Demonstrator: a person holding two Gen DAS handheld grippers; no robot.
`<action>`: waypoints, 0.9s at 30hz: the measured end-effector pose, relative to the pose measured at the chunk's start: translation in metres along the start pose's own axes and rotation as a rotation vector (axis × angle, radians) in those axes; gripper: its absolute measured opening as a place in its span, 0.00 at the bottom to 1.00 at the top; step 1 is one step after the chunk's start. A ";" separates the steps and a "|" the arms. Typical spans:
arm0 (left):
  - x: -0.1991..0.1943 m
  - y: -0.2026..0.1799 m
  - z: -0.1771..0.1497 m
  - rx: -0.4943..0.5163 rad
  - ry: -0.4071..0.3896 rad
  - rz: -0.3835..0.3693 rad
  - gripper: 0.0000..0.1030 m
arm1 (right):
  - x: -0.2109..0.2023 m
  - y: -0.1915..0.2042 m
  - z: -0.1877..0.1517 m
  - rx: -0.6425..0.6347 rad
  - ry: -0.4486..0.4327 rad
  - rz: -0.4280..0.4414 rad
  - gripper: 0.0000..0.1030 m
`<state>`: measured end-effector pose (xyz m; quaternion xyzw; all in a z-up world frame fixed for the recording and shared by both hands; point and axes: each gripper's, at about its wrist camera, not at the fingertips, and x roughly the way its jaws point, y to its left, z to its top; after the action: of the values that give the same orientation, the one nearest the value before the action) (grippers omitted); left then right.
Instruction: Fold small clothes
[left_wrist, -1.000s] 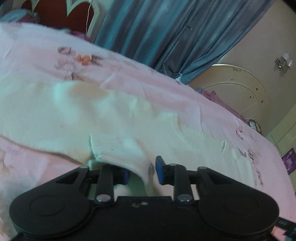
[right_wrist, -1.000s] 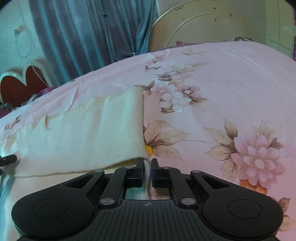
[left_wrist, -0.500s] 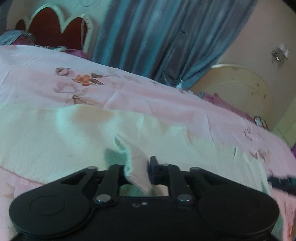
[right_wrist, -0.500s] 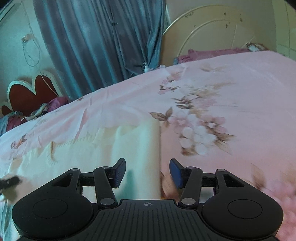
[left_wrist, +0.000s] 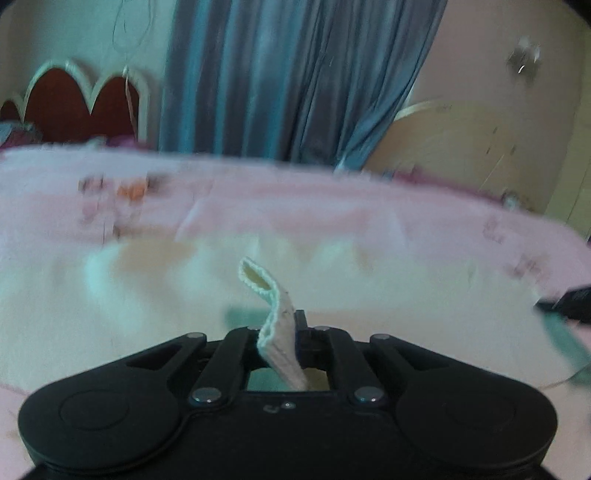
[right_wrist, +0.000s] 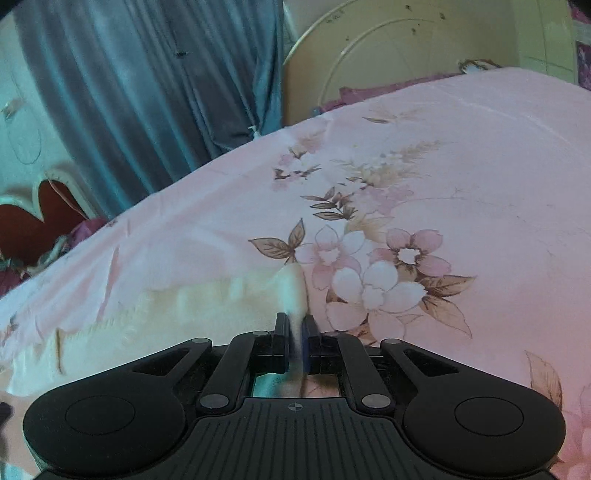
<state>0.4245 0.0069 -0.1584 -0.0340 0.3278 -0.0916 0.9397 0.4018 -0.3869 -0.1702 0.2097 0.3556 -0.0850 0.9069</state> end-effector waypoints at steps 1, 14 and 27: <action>0.002 0.001 -0.002 -0.004 0.004 0.007 0.08 | -0.002 0.004 0.002 -0.025 -0.002 -0.007 0.06; -0.045 0.008 0.001 0.025 -0.102 0.133 0.57 | -0.056 0.047 -0.018 -0.221 -0.082 0.070 0.39; -0.048 0.002 -0.005 0.043 0.052 0.064 0.58 | -0.058 0.052 -0.055 -0.300 0.027 -0.035 0.39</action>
<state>0.3851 0.0184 -0.1331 -0.0007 0.3510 -0.0692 0.9338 0.3416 -0.3156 -0.1503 0.0670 0.3801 -0.0438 0.9215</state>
